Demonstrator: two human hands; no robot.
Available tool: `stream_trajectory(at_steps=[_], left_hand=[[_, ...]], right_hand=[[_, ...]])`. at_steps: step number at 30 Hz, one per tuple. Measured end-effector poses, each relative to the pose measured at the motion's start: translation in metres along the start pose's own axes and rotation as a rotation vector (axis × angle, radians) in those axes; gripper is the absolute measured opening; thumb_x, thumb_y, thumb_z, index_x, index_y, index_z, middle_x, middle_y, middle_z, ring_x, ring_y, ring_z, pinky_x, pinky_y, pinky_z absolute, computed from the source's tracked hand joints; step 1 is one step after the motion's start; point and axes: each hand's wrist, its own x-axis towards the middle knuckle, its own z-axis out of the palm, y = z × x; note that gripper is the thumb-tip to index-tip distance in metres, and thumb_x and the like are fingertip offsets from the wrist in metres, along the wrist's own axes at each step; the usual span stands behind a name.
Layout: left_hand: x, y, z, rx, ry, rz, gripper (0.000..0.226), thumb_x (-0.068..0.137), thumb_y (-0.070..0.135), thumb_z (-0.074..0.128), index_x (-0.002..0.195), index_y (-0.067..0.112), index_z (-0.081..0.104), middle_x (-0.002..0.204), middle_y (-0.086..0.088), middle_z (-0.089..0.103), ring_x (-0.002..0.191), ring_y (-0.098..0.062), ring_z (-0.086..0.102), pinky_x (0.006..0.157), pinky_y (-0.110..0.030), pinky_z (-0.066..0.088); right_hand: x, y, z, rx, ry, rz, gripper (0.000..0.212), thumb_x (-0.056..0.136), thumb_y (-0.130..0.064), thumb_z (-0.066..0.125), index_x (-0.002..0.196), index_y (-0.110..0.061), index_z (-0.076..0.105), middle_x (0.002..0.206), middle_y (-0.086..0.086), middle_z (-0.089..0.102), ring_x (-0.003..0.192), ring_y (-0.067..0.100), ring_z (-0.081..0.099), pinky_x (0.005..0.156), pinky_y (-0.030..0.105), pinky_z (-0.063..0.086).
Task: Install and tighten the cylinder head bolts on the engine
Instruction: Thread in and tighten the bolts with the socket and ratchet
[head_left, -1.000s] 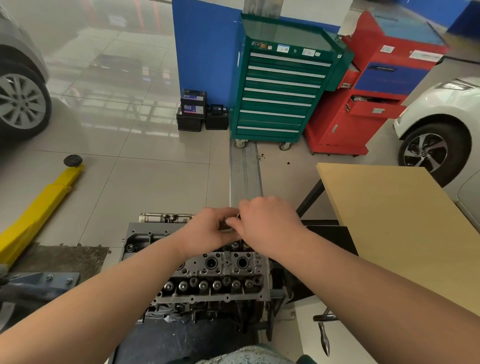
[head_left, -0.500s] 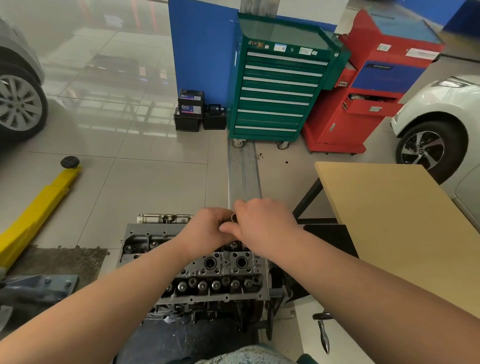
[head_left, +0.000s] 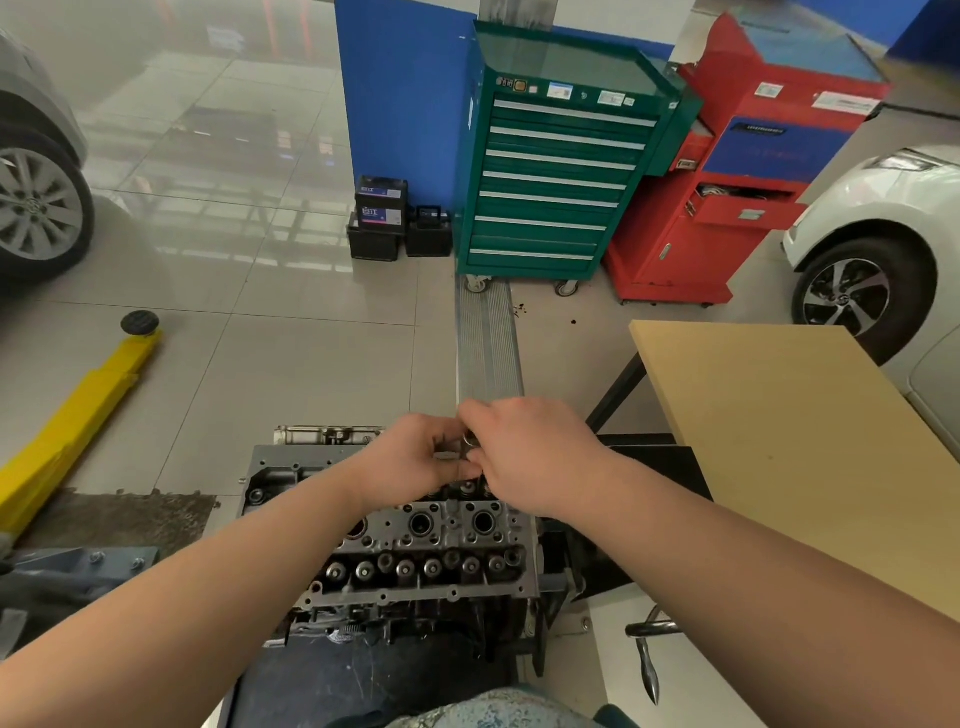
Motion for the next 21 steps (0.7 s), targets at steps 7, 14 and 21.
stream_trajectory(at_steps=[7, 14, 21], left_hand=[[0.001, 0.001, 0.005, -0.015, 0.129, 0.013, 0.034, 0.086, 0.013, 0.082, 0.076, 0.043, 0.070, 0.068, 0.013, 0.068, 0.061, -0.005, 0.056, 0.061, -0.023, 0.047], [-0.005, 0.003, 0.003, -0.044, 0.024, 0.039, 0.022, 0.086, 0.020, 0.086, 0.101, 0.027, 0.073, 0.093, 0.016, 0.075, 0.091, -0.002, 0.070, 0.085, -0.024, 0.055], [-0.001, -0.002, 0.003, 0.039, 0.081, 0.009, 0.007, 0.091, 0.014, 0.078, 0.088, 0.016, 0.072, 0.076, -0.006, 0.073, 0.068, -0.024, 0.065, 0.068, -0.039, 0.057]], right_hand=[[0.008, 0.001, 0.010, -0.075, 0.034, 0.205, 0.056, 0.099, -0.071, 0.040, 0.103, -0.018, 0.056, 0.086, 0.004, 0.059, 0.080, 0.027, 0.058, 0.062, 0.037, 0.041], [0.003, 0.007, 0.006, 0.029, 0.018, 0.088, 0.030, 0.102, -0.046, 0.055, 0.110, -0.017, 0.054, 0.093, 0.004, 0.062, 0.086, 0.029, 0.063, 0.064, 0.038, 0.046], [0.002, 0.002, 0.006, 0.027, 0.024, 0.017, 0.034, 0.099, -0.043, 0.061, 0.122, -0.021, 0.052, 0.108, 0.000, 0.063, 0.097, 0.026, 0.063, 0.074, 0.044, 0.056]])
